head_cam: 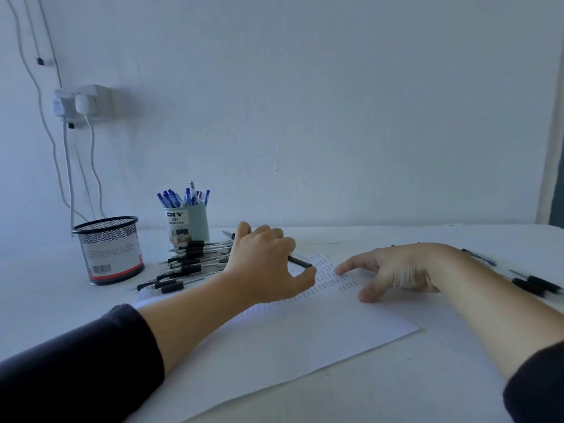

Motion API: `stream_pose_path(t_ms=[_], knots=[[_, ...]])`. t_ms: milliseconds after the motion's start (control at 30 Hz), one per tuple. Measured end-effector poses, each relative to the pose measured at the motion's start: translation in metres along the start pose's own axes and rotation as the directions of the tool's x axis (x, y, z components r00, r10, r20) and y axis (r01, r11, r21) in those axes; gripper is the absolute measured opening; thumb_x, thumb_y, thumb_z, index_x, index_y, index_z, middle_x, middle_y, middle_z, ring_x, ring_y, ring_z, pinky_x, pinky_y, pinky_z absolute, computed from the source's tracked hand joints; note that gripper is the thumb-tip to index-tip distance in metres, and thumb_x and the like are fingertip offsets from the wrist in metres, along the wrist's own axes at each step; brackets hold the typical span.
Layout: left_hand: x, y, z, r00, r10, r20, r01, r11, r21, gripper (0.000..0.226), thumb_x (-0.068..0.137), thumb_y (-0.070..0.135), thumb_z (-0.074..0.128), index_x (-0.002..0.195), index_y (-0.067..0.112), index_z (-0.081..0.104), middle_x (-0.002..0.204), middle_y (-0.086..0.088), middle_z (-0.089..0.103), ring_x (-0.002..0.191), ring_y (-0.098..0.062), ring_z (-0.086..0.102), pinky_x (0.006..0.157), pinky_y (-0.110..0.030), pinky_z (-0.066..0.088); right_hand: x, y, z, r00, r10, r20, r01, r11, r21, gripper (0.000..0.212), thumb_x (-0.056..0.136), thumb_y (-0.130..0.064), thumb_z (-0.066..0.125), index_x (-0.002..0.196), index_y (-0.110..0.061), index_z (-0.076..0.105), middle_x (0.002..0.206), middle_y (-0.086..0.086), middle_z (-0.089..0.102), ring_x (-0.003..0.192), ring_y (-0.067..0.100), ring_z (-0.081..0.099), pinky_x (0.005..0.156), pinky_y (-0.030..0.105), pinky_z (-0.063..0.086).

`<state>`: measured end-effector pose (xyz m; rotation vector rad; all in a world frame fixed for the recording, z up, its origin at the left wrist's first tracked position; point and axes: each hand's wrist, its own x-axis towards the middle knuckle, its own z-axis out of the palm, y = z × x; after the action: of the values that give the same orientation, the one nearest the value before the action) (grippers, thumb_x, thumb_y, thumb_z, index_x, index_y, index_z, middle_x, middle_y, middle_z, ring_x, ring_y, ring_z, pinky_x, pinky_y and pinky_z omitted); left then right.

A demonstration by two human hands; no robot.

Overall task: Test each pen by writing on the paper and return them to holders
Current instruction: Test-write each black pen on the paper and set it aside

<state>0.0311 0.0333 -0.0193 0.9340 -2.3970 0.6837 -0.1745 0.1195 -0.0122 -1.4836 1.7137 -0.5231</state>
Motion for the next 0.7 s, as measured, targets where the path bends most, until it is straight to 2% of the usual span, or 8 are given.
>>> stream_pose_path(t_ms=[100, 200, 300, 367, 433, 533, 600, 700], knots=[[0.007, -0.003, -0.005, 0.993, 0.119, 0.015, -0.119, 0.993, -0.022, 0.044, 0.086, 0.057, 0.049, 0.093, 0.014, 0.056, 0.086, 0.002, 0.049, 0.082, -0.017, 0.049, 0.079, -0.030, 0.039, -0.002, -0.004, 0.002, 1.000, 0.002, 0.005, -0.002, 0.997, -0.083, 0.047, 0.081, -0.009, 0.072, 0.113, -0.039, 0.055, 0.137, -0.001, 0.046, 0.123, 0.019, 0.049, 0.107, 0.034, 0.038], [0.017, -0.003, -0.011, 0.968, 0.224, -0.115, -0.245, 0.941, -0.233, 0.022, 0.088, 0.014, 0.050, 0.099, 0.003, 0.064, 0.090, -0.009, 0.057, 0.077, -0.028, 0.057, 0.064, -0.041, 0.052, -0.001, -0.008, 0.003, 1.000, -0.009, 0.003, 0.009, 0.975, -0.221, 0.049, 0.081, -0.021, 0.074, 0.117, -0.045, 0.050, 0.141, -0.004, 0.038, 0.131, 0.017, 0.036, 0.113, 0.035, 0.028], [0.029, 0.005, -0.024, 0.956, 0.140, -0.258, -0.229, 0.905, -0.357, 0.043, 0.091, 0.030, 0.035, 0.083, 0.002, 0.066, 0.084, -0.010, 0.059, 0.067, -0.024, 0.056, 0.058, -0.036, 0.049, 0.000, -0.006, 0.005, 1.000, -0.018, 0.004, 0.019, 0.977, -0.212, 0.046, 0.080, -0.024, 0.075, 0.110, -0.049, 0.050, 0.144, -0.003, 0.037, 0.133, 0.017, 0.034, 0.114, 0.038, 0.025], [0.035, 0.015, -0.036, 0.987, -0.041, -0.154, -0.029, 0.904, -0.428, 0.058, 0.097, 0.046, 0.030, 0.075, 0.003, 0.062, 0.074, -0.009, 0.060, 0.060, -0.023, 0.055, 0.056, -0.034, 0.046, -0.001, -0.005, 0.005, 1.000, -0.016, 0.002, 0.016, 0.978, -0.209, 0.047, 0.081, -0.026, 0.074, 0.115, -0.048, 0.050, 0.146, -0.004, 0.035, 0.135, 0.017, 0.031, 0.115, 0.038, 0.023], [0.038, 0.022, -0.041, 0.969, -0.245, 0.012, 0.187, 0.707, -0.682, 0.063, 0.095, 0.054, 0.031, 0.079, 0.003, 0.065, 0.069, -0.011, 0.066, 0.055, -0.022, 0.058, 0.054, -0.033, 0.047, -0.003, -0.006, 0.004, 1.000, -0.016, 0.009, 0.018, 0.972, -0.232, 0.051, 0.084, -0.027, 0.070, 0.125, -0.047, 0.047, 0.151, -0.004, 0.031, 0.138, 0.017, 0.027, 0.116, 0.039, 0.019], [0.033, 0.030, -0.028, 0.873, -0.397, 0.282, 0.354, 0.121, -0.927, 0.038, 0.095, 0.036, 0.052, 0.080, 0.003, 0.065, 0.067, -0.010, 0.067, 0.050, -0.015, 0.058, 0.047, -0.025, 0.048, -0.007, -0.011, 0.004, 1.000, -0.001, -0.005, -0.001, 0.950, -0.313, 0.059, 0.089, -0.028, 0.065, 0.139, -0.041, 0.038, 0.152, -0.004, 0.029, 0.138, 0.017, 0.027, 0.115, 0.035, 0.021], [0.023, 0.036, -0.010, 0.804, -0.429, 0.412, 0.449, -0.016, -0.893, 0.015, 0.089, 0.015, 0.064, 0.078, 0.004, 0.062, 0.062, -0.007, 0.061, 0.047, -0.013, 0.051, 0.044, -0.023, 0.044, -0.007, -0.012, 0.006, 0.999, 0.026, -0.045, -0.037, 0.962, -0.270, 0.058, 0.089, -0.026, 0.064, 0.139, -0.043, 0.039, 0.148, -0.001, 0.034, 0.133, 0.018, 0.036, 0.110, 0.033, 0.030], [0.016, 0.041, 0.004, 0.743, -0.448, 0.497, 0.526, -0.067, -0.848, 0.015, 0.082, 0.005, 0.063, 0.070, 0.007, 0.055, 0.055, -0.006, 0.053, 0.042, -0.013, 0.038, 0.040, -0.020, 0.030, -0.007, -0.013, 0.010, 0.995, 0.059, -0.077, -0.071, 0.982, -0.175, 0.049, 0.091, -0.025, 0.062, 0.133, -0.043, 0.046, 0.140, 0.000, 0.042, 0.121, 0.019, 0.049, 0.104, 0.033, 0.041]])
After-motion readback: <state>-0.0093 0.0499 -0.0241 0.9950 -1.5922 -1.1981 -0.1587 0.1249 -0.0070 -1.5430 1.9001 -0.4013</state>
